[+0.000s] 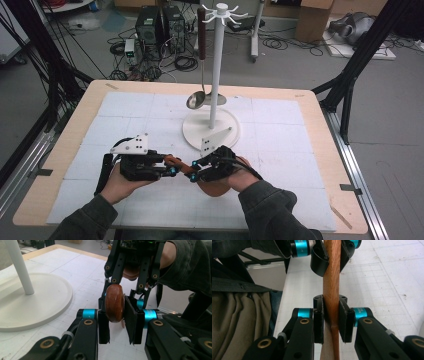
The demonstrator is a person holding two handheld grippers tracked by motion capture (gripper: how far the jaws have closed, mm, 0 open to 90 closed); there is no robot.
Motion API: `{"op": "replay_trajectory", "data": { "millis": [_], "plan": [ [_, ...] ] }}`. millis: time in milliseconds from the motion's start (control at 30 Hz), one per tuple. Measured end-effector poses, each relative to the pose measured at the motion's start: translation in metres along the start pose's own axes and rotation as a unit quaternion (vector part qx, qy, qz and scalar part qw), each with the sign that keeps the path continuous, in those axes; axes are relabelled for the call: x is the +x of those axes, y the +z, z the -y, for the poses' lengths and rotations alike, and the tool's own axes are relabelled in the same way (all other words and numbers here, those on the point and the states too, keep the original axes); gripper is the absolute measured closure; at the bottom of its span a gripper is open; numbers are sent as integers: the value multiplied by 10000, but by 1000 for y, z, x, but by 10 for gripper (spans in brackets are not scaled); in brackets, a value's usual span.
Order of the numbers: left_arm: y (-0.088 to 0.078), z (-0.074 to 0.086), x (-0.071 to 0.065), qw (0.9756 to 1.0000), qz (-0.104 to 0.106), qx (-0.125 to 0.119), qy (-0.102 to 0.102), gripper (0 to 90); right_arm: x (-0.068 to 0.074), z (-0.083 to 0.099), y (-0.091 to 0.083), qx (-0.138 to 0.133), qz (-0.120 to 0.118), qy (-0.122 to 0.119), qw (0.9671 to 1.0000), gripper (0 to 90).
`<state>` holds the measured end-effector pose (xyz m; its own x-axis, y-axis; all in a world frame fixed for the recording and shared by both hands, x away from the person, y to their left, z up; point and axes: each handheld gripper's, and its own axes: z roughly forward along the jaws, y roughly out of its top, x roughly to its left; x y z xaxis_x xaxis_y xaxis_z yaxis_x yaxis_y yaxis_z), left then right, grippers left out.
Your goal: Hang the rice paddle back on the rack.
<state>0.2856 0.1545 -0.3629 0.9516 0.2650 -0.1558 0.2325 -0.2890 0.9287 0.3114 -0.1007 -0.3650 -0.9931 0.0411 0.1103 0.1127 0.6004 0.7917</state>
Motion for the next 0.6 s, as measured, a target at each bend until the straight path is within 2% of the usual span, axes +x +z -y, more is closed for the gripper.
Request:
{"op": "replay_trajectory", "data": {
  "millis": [233, 567, 600],
  "plan": [
    [-3, -1, 0, 10000, -56, -25, 35, 696, 1, -1, -2, 32, -45, -91, 9999, 817],
    [-8, -2, -1, 9998, -174, 1, 21, 616, 0, 0, -20, -230, 169, 58, 9996, 819],
    [-8, -2, -1, 9998, -198, -3, 20, 610, -1, 0, -22, -331, 220, 36, 9992, 819]
  ]
}}
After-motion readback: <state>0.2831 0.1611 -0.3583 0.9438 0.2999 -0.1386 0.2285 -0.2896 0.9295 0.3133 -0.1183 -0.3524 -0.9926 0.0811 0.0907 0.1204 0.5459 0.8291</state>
